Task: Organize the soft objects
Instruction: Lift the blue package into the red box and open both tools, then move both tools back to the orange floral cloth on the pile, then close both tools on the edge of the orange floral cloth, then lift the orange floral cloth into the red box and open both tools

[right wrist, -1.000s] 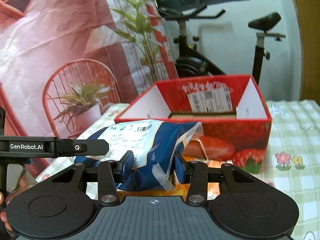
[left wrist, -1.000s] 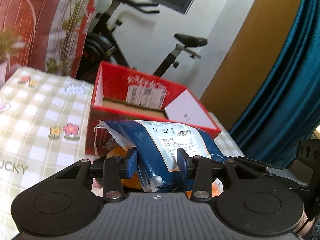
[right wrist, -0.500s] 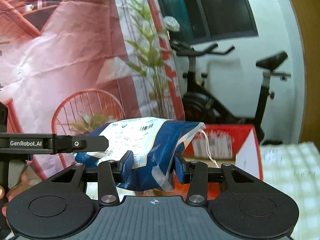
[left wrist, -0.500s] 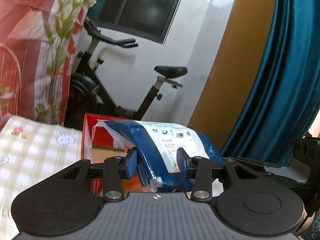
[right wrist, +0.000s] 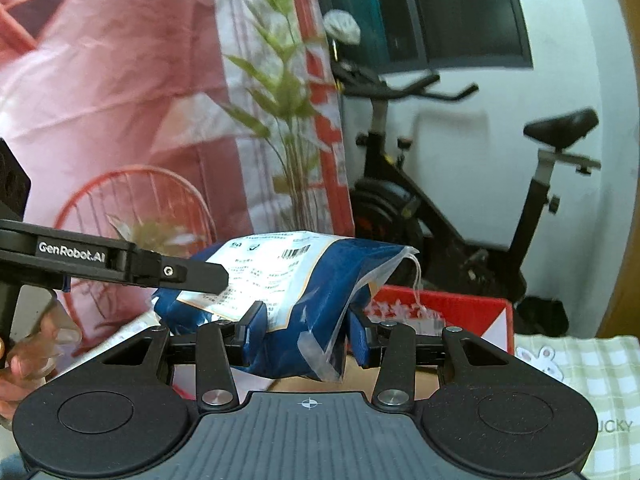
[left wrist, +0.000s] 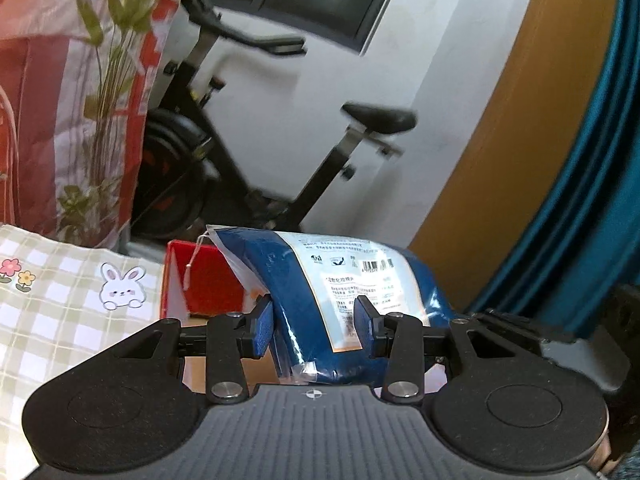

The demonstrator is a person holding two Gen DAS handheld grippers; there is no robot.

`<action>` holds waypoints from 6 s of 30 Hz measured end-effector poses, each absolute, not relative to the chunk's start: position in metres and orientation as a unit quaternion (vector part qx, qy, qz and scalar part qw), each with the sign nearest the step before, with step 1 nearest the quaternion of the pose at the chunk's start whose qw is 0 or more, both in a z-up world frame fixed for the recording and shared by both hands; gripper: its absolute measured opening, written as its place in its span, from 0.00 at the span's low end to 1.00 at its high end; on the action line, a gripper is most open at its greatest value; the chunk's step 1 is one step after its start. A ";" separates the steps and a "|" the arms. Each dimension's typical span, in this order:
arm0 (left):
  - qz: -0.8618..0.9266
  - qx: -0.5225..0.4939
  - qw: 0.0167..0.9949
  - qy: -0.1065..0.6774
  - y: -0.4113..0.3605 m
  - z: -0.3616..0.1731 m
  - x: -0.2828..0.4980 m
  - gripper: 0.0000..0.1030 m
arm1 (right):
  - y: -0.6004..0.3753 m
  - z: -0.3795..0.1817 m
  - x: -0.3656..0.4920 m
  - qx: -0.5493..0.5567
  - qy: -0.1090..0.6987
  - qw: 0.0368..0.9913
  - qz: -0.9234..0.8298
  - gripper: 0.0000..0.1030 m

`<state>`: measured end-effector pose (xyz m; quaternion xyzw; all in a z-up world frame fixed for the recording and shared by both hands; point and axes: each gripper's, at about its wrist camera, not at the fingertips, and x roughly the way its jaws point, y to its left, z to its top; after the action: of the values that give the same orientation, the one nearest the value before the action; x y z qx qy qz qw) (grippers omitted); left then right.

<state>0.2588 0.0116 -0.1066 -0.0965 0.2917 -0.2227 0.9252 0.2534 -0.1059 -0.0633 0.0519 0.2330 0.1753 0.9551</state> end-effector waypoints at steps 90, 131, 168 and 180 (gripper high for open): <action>-0.128 -0.069 0.919 0.367 0.029 -0.216 0.121 0.76 | -0.079 -0.203 0.112 0.113 0.328 0.935 0.075 0.74; -0.084 -0.155 0.906 0.386 0.070 -0.238 0.138 0.17 | -0.070 -0.188 0.102 0.097 0.302 0.942 0.108 0.51; -0.103 -0.127 0.944 0.285 0.060 -0.189 0.114 0.15 | -0.062 -0.134 0.086 0.026 0.240 0.959 0.149 0.10; -0.130 -0.073 0.974 0.168 0.036 -0.110 0.138 0.15 | -0.074 -0.077 0.119 -0.002 0.170 0.975 0.142 0.09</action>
<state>0.1384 0.0362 -0.1095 -0.0730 0.1678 -0.1304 0.9744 0.1192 -0.0741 -0.0766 -0.0023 0.1705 0.1419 0.9751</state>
